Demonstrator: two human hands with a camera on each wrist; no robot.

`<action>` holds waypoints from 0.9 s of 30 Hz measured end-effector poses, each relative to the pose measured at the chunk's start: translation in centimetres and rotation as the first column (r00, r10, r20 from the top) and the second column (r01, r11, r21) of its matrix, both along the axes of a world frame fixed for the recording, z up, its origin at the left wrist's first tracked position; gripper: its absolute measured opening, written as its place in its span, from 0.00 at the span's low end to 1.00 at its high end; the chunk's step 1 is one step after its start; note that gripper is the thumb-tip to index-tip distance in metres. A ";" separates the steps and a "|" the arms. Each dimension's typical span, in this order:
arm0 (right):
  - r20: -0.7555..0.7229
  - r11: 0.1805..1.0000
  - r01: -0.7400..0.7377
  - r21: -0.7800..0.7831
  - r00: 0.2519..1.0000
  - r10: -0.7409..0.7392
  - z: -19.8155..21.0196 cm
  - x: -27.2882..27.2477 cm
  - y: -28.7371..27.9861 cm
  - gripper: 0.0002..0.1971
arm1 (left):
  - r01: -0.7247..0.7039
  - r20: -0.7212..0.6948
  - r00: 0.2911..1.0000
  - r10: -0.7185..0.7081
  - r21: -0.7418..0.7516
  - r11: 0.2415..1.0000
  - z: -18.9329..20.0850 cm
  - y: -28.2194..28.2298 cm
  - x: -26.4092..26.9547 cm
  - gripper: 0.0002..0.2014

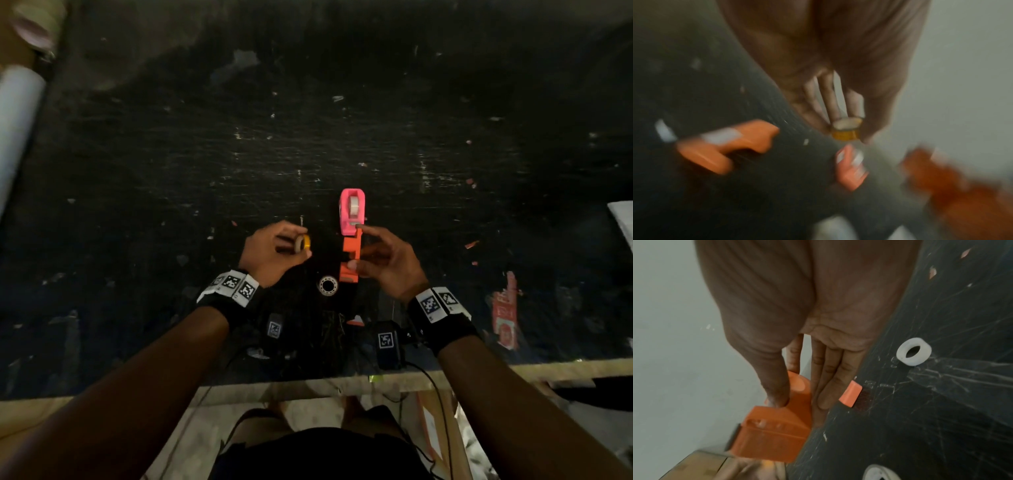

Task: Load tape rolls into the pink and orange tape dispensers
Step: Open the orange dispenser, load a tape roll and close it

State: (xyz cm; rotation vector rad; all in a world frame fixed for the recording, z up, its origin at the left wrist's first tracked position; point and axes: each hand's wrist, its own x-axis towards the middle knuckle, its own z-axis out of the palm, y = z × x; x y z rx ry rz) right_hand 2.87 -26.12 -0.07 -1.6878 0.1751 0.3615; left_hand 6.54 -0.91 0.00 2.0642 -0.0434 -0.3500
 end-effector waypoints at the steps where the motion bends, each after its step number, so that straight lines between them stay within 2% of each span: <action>1: 0.007 1.000 0.003 -0.008 1.000 -0.003 0.0 -0.1 -0.3 0.36 | 0.042 0.017 0.999 -0.044 0.108 0.993 -0.6 0.4 -0.2 0.22; 3: 0.017 1.000 0.013 -0.011 1.000 -0.012 0.0 -0.3 -0.6 0.36 | 0.161 0.021 0.984 -0.177 0.321 0.933 -2.0 0.7 -0.6 0.23; 6: 0.029 1.000 0.010 -0.029 1.000 -0.009 0.0 -0.6 -0.8 0.36 | 0.310 -0.063 0.942 -0.329 0.538 0.784 -3.4 0.2 -1.3 0.22; 9: 0.027 0.999 0.015 -0.043 1.000 -0.014 -0.4 -0.8 -1.2 0.36 | 0.378 -0.094 0.899 -0.427 0.657 0.652 -4.0 -0.5 -1.6 0.20; 12: 0.023 0.999 0.019 -0.043 1.000 -0.018 -0.5 -1.1 -1.4 0.36 | 0.408 -0.089 0.858 -0.506 0.717 0.566 -4.2 -0.7 -1.2 0.26; 13: 0.027 0.999 0.017 -0.046 1.000 -0.016 -0.6 -1.1 -1.5 0.36 | 0.417 -0.078 0.844 -0.531 0.719 0.556 -4.2 -0.7 -1.0 0.30; 16: 0.018 0.998 0.027 -0.060 1.000 -0.026 -0.9 -1.3 -2.0 0.36 | 0.452 0.010 0.807 -0.590 0.631 0.630 -3.9 -1.3 -0.5 0.36; 17: 0.014 0.998 0.031 -0.063 0.999 -0.030 -1.1 -1.4 -2.1 0.36 | 0.477 0.020 0.788 -0.616 0.612 0.631 -3.9 -1.7 -0.5 0.36; 20: 0.017 0.995 0.037 -0.098 0.999 -0.036 -1.4 -1.6 -2.4 0.37 | 0.560 -0.031 0.722 -0.691 0.612 0.558 -3.7 -3.4 -0.6 0.36; 23: 0.020 0.992 0.054 -0.117 0.998 -0.052 -1.4 -1.9 -2.6 0.37 | 0.599 -0.127 0.700 -0.702 0.640 0.482 -3.9 -5.0 -0.8 0.33; 25: 0.011 0.991 0.061 -0.120 0.998 -0.060 -1.3 -2.2 -2.8 0.37 | 0.602 -0.136 0.725 -0.675 0.600 0.526 -4.2 -5.3 -0.8 0.27; 27: -0.004 0.990 0.060 -0.127 0.998 -0.061 -1.2 -2.5 -3.1 0.38 | 0.553 -0.093 0.798 -0.595 0.505 0.663 -4.5 -5.1 -0.7 0.24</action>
